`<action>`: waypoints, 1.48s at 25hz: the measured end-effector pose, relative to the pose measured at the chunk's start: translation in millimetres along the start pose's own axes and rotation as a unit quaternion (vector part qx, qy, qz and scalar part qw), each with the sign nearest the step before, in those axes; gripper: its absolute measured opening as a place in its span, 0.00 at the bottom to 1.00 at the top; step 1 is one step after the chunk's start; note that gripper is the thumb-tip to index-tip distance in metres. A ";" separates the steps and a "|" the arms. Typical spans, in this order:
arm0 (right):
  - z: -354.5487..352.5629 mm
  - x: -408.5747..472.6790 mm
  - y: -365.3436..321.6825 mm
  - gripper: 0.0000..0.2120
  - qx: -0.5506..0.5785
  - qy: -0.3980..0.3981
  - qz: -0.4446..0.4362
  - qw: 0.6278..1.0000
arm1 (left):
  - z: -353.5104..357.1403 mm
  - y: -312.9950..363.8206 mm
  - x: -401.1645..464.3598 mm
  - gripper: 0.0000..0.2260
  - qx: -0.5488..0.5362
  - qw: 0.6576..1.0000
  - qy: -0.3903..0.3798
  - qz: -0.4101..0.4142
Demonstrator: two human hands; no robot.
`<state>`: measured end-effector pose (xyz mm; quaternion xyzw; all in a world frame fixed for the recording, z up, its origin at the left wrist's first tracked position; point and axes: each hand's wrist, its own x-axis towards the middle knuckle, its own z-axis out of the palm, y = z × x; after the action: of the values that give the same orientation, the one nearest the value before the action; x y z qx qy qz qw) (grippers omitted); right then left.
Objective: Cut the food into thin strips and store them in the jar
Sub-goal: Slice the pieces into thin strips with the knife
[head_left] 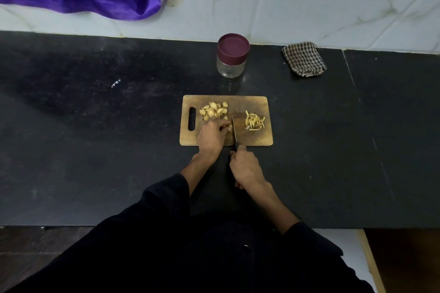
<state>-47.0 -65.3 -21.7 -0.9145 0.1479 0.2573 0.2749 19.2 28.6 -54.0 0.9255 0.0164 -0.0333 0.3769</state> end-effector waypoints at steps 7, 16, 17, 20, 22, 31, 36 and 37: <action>3.8 -1.2 -4.1 0.15 -0.030 0.005 0.016 0.999 | 0.7 0.5 1.3 0.09 0.000 1.000 0.000 -0.005; 7.9 -2.1 -4.3 0.13 -0.013 0.001 0.016 1.000 | -0.3 2.0 0.6 0.09 0.004 1.000 0.005 -0.005; 8.4 -1.9 -3.6 0.13 -0.009 0.002 0.012 1.000 | -0.7 2.0 0.6 0.09 0.005 1.000 0.005 -0.007; 8.2 -2.2 -1.7 0.12 0.003 0.005 0.003 1.000 | -0.4 1.9 0.8 0.10 0.003 1.000 0.005 -0.011; 8.5 -2.9 -0.5 0.11 0.005 0.009 -0.007 1.000 | 0.2 2.0 1.2 0.10 -0.001 1.000 0.004 -0.013; 7.4 -7.6 1.6 0.11 0.013 0.022 -0.024 0.999 | 0.2 1.7 0.6 0.10 -0.013 1.000 0.003 -0.015; 5.5 -7.1 0.8 0.12 0.008 0.014 -0.020 1.000 | -0.1 2.2 0.1 0.10 -0.013 1.000 0.006 -0.010; 5.7 -6.5 0.4 0.12 0.006 0.012 -0.017 1.000 | 0.1 2.1 0.0 0.10 -0.013 1.000 0.008 -0.010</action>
<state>-54.7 -61.5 -22.3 -0.9181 0.1372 0.2408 0.2833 19.3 27.1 -52.6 0.9205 0.0294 -0.0299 0.3884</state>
